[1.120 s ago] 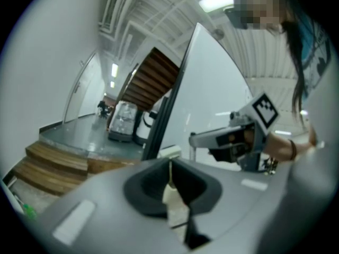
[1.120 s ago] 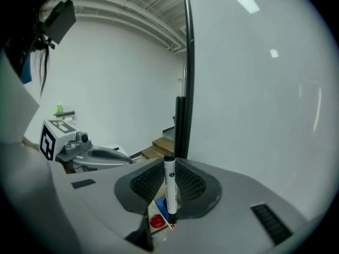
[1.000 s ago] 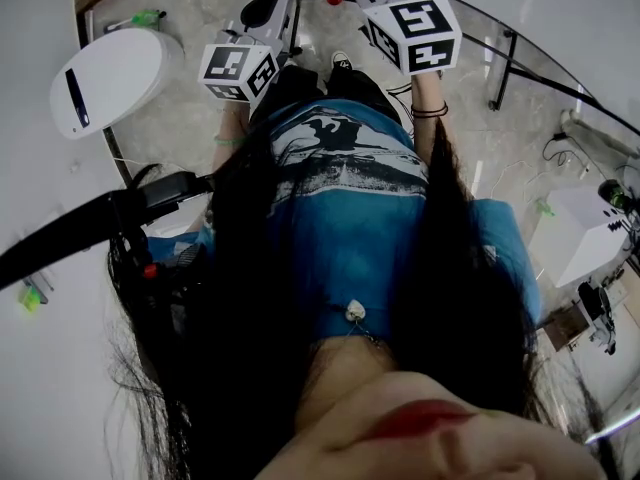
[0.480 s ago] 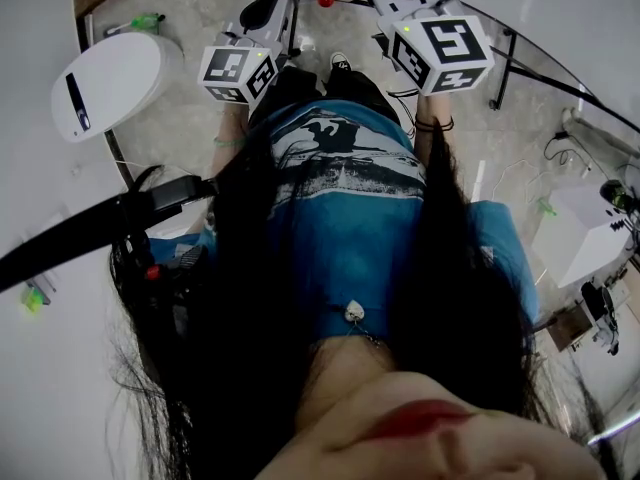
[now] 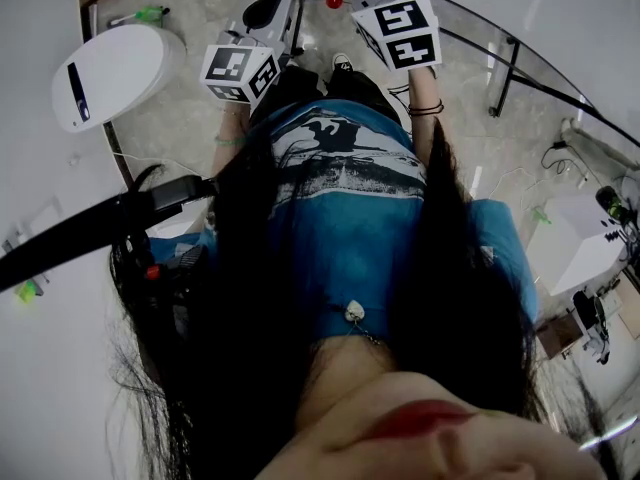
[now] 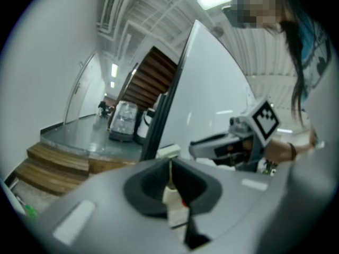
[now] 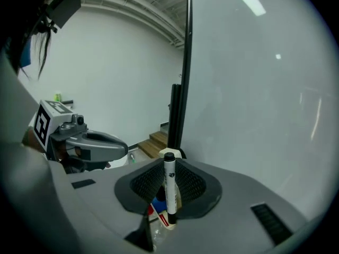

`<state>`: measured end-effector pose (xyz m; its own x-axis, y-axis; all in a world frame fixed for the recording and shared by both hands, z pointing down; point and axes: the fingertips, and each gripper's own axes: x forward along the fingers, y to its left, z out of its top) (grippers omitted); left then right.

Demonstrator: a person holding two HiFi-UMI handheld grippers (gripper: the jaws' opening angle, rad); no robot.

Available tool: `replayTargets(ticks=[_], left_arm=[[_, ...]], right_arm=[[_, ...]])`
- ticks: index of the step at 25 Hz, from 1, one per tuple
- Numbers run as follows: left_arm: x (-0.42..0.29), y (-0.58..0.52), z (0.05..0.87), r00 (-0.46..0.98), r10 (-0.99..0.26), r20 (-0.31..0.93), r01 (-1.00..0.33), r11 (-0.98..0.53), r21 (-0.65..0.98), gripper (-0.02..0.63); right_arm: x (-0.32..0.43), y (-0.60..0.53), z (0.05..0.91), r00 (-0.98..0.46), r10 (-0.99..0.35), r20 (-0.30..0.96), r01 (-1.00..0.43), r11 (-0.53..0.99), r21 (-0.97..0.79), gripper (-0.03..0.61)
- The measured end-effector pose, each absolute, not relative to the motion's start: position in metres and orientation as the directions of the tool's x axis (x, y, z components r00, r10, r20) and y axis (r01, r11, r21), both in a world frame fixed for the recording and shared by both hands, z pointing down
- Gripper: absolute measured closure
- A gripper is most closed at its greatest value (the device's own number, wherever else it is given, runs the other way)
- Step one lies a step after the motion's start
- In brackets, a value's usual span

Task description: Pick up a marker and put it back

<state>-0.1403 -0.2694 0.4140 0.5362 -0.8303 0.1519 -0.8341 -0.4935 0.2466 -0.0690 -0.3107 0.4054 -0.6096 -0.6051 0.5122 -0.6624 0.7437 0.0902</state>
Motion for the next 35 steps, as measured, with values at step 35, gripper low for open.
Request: replayTargets(ticks=[35], left_arm=[[-0.146,-0.270,0.416,0.515,-0.844,0.154,-0.846,-0.471,0.250,0.612]], right_arm=[[-0.110,-0.310,0.469,-0.595,-0.480,0.644,-0.552,0.827,0.106,0.500]])
